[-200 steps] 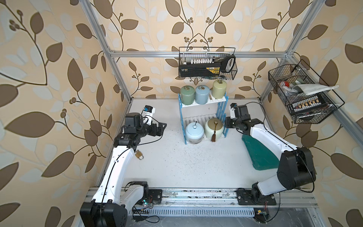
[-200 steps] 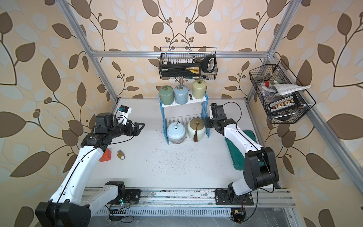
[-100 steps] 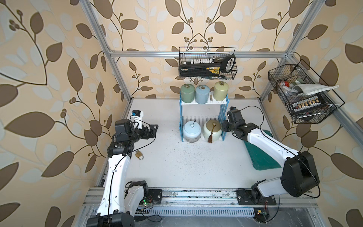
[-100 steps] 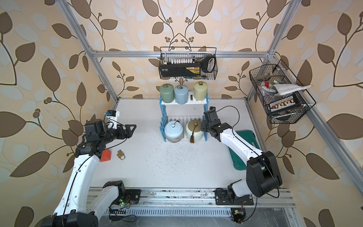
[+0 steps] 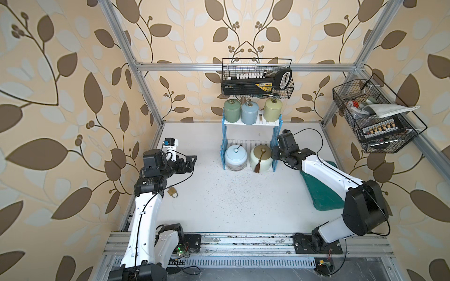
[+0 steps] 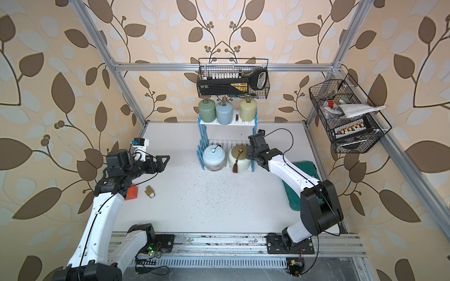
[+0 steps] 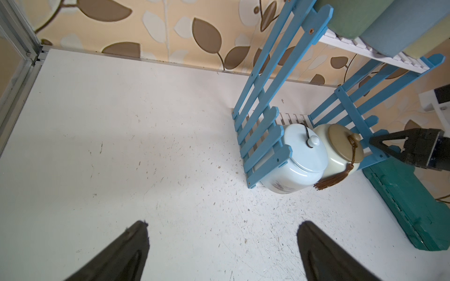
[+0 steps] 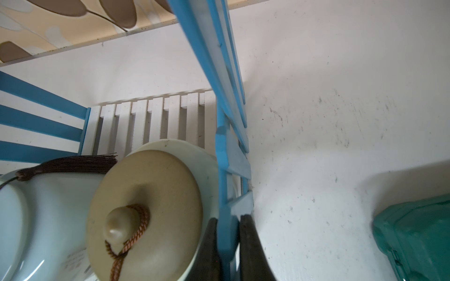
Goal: Remove the tea canisters from the shelf
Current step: Adjust the shelf at the center of the board.
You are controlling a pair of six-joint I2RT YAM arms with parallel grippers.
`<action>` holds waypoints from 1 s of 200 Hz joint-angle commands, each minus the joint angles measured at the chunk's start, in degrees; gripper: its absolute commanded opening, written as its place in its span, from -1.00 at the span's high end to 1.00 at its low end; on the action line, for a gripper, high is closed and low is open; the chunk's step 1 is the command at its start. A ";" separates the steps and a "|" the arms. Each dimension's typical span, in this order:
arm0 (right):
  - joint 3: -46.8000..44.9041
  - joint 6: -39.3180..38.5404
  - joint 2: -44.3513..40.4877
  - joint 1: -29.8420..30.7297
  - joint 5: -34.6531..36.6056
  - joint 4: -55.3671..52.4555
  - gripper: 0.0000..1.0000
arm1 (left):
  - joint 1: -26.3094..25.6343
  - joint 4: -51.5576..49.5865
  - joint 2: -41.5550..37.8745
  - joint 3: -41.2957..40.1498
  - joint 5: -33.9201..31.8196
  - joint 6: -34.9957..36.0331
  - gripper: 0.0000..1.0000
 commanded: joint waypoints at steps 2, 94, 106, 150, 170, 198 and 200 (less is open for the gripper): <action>2.18 3.35 2.43 -0.20 4.87 3.99 1.00 | 0.59 1.90 -1.03 -0.33 1.43 0.48 -0.97; 3.89 -6.25 -1.78 -0.67 -1.82 0.49 0.17 | -0.45 0.76 -0.40 1.40 3.67 2.66 -0.97; 4.29 -7.61 -3.47 -0.70 -2.37 -1.26 0.04 | -0.90 0.13 -0.02 2.02 3.80 2.64 -0.97; 8.68 -13.73 -9.21 -1.74 -4.61 -7.15 -0.30 | -2.04 1.64 -1.82 0.46 5.08 4.79 -0.97; 13.42 -16.66 -9.63 -2.54 -6.60 -10.22 -0.43 | -2.61 3.07 -4.59 -1.13 6.25 6.34 -0.97; 21.49 -19.43 -8.40 -3.58 -8.41 -14.30 -0.63 | -3.60 4.32 -7.70 -2.87 6.37 6.00 -0.97; 21.99 -19.57 -8.32 -3.66 -8.48 -14.43 -0.64 | -3.61 4.57 -7.91 -3.01 6.36 5.70 -0.97</action>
